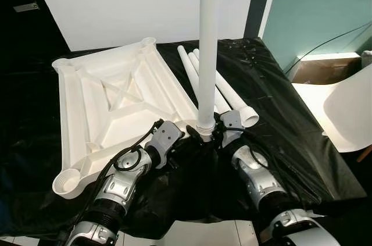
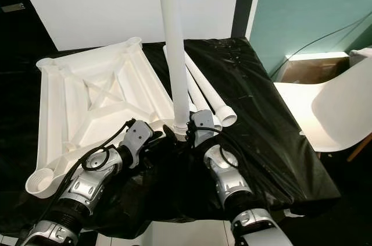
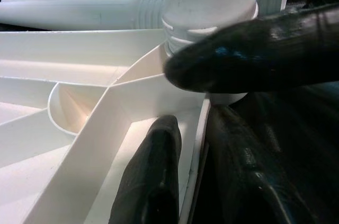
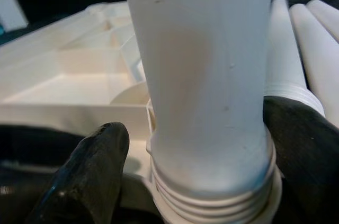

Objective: Building children table

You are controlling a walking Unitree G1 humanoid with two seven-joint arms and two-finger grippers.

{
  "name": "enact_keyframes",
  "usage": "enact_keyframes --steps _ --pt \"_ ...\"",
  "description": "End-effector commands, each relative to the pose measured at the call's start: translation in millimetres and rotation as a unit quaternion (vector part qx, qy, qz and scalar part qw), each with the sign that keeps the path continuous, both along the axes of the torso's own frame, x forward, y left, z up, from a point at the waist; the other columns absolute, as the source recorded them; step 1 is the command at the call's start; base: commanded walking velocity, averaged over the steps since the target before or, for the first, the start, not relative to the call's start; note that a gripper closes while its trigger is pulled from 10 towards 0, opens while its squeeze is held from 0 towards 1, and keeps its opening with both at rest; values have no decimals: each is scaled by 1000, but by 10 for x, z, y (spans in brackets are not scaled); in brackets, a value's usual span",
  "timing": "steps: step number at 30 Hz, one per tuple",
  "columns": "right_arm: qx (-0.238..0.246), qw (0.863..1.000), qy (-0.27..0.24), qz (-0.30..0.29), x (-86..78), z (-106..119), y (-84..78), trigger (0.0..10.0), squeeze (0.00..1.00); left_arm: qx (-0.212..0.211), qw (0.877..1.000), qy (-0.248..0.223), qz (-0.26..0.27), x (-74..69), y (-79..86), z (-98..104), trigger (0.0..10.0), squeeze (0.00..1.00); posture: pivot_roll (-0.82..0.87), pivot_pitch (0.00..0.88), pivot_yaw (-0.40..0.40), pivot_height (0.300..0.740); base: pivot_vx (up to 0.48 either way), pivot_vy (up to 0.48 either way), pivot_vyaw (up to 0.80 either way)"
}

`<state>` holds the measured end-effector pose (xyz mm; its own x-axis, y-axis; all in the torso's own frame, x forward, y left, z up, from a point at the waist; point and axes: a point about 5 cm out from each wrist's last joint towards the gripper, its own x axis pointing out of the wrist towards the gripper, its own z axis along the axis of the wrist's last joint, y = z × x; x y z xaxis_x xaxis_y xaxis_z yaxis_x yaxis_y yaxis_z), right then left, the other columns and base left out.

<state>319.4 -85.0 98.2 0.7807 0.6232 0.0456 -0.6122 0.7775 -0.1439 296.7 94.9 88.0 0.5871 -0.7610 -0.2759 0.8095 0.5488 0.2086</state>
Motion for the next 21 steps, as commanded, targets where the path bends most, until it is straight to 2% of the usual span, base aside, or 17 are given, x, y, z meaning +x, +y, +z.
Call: enact_keyframes --steps 1,8,10,11,12,13,14,17,20,21 --pt "-17 998 -36 51 39 163 74 10000 0 27 997 67 -18 -164 -28 -308 10000 0 17 0 2 740 0 0 0" --pt "-64 992 -55 96 168 330 -103 10000 0 27 997 65 -19 -139 -37 -289 10000 0 11 0 5 740 0 0 0" --pt "-73 990 -52 104 186 341 -125 9647 0 27 997 64 -19 -132 -40 -283 10000 0 9 0 6 740 0 0 0" --pt "-84 989 -46 110 200 335 -143 5216 0 26 997 63 -19 -127 -44 -278 10000 0 8 0 7 740 0 0 0" --pt "-84 989 -46 110 200 335 -143 5216 0 26 997 63 -19 -127 -44 -278 10000 0 8 0 7 740 0 0 0" --pt "-95 988 -35 115 211 317 -160 0 0 26 997 63 -20 -123 -47 -274 10000 0 6 0 10 740 0 0 0" --pt "-98 988 -14 121 214 280 -186 0 0 27 997 62 -21 -122 -48 -272 10000 0 10 0 10 740 0 0 0" --pt "-93 988 2 121 213 254 -200 0 0 27 998 62 -21 -122 -47 -270 10000 0 10 0 10 740 0 0 0" --pt "-26 998 19 50 140 117 -155 0 0 27 997 65 -21 -132 -28 -275 10000 0 23 0 6 740 0 0 0" --pt "-26 998 19 50 140 117 -155 0 0 27 997 65 -21 -132 -28 -275 10000 0 23 0 6 740 0 0 0"
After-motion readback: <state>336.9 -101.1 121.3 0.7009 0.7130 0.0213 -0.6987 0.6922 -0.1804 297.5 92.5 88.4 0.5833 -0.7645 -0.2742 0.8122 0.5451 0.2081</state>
